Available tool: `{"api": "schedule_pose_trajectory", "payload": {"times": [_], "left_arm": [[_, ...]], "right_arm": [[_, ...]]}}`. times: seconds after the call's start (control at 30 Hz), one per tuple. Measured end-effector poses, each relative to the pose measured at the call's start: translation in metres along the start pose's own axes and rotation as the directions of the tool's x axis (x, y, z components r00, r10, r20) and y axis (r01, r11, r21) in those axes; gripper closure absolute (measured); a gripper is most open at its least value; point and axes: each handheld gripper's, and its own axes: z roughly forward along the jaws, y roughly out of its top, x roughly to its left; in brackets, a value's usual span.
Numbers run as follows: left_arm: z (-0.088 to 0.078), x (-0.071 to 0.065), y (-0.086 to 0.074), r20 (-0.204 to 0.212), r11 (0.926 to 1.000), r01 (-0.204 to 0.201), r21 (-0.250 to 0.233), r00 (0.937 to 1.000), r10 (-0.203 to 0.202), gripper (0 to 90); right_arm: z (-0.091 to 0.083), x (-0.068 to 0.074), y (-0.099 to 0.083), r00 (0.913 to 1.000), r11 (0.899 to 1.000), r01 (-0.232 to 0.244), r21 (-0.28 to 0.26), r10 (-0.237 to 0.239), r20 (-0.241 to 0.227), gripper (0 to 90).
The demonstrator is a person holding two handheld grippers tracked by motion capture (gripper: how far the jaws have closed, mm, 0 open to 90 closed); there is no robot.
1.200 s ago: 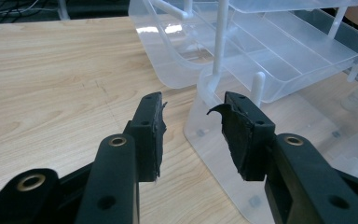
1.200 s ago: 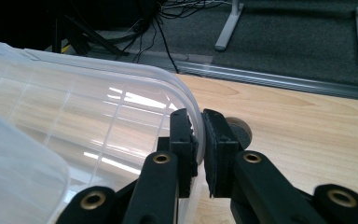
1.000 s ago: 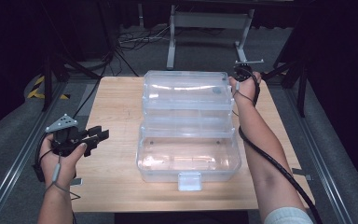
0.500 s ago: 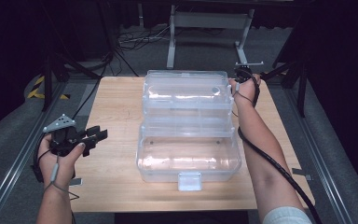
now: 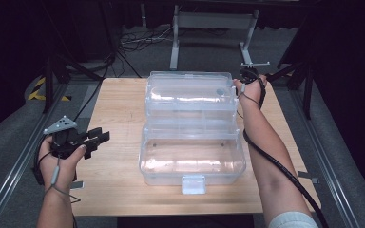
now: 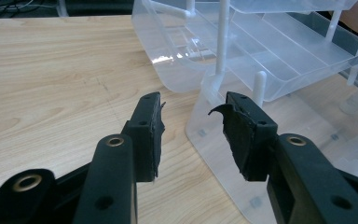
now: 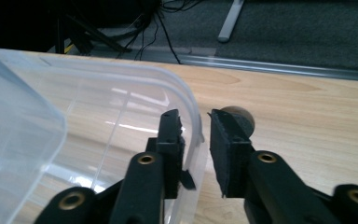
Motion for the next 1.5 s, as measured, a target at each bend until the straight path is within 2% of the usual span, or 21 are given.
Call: {"api": "schedule_pose_trajectory", "payload": {"times": [0.1,0.4,0.43,0.77,1.17,1.4,1.43,1.5], "left_arm": [[0.002,0.000,0.002,0.008,1.0000,-0.001,0.000,1.0000,0.001,57.3],[0.015,0.003,0.011,0.031,1.0000,-0.009,0.000,0.9995,0.009,55.0],[0.016,0.003,0.013,0.031,0.9999,-0.013,0.001,0.9994,0.013,54.5],[0.027,0.001,0.021,0.036,0.9995,-0.031,0.006,0.9989,0.031,48.2],[0.027,0.001,0.022,0.025,0.9992,-0.020,0.035,0.9995,0.019,45.1],[0.026,0.000,0.023,0.023,0.9994,-0.021,0.029,0.9995,0.020,44.6],[0.026,0.000,0.023,0.023,0.9994,-0.021,0.029,0.9995,0.020,44.5],[0.027,0.000,0.023,0.022,0.9993,-0.018,0.032,0.9996,0.018,44.3]], "right_arm": [[-0.004,-0.001,0.002,1.0000,1.000,0.008,-0.005,-0.008,0.003,71.5],[-0.032,-0.001,0.011,0.9992,0.997,0.039,-0.060,-0.039,-0.010,68.0],[-0.041,-0.003,0.013,0.9990,0.997,0.043,-0.070,-0.043,-0.007,66.9],[-0.079,-0.010,0.014,0.9976,0.992,0.067,-0.109,-0.068,-0.006,63.3],[-0.136,-0.019,0.003,0.9922,0.984,0.114,-0.134,-0.119,-0.036,61.0],[-0.170,-0.020,-0.008,0.9856,0.977,0.152,-0.148,-0.161,-0.051,59.5],[-0.170,-0.020,-0.008,0.9856,0.977,0.152,-0.148,-0.161,-0.051,59.5],[-0.181,-0.019,-0.013,0.9816,0.974,0.171,-0.150,-0.181,-0.059,58.9]]}}
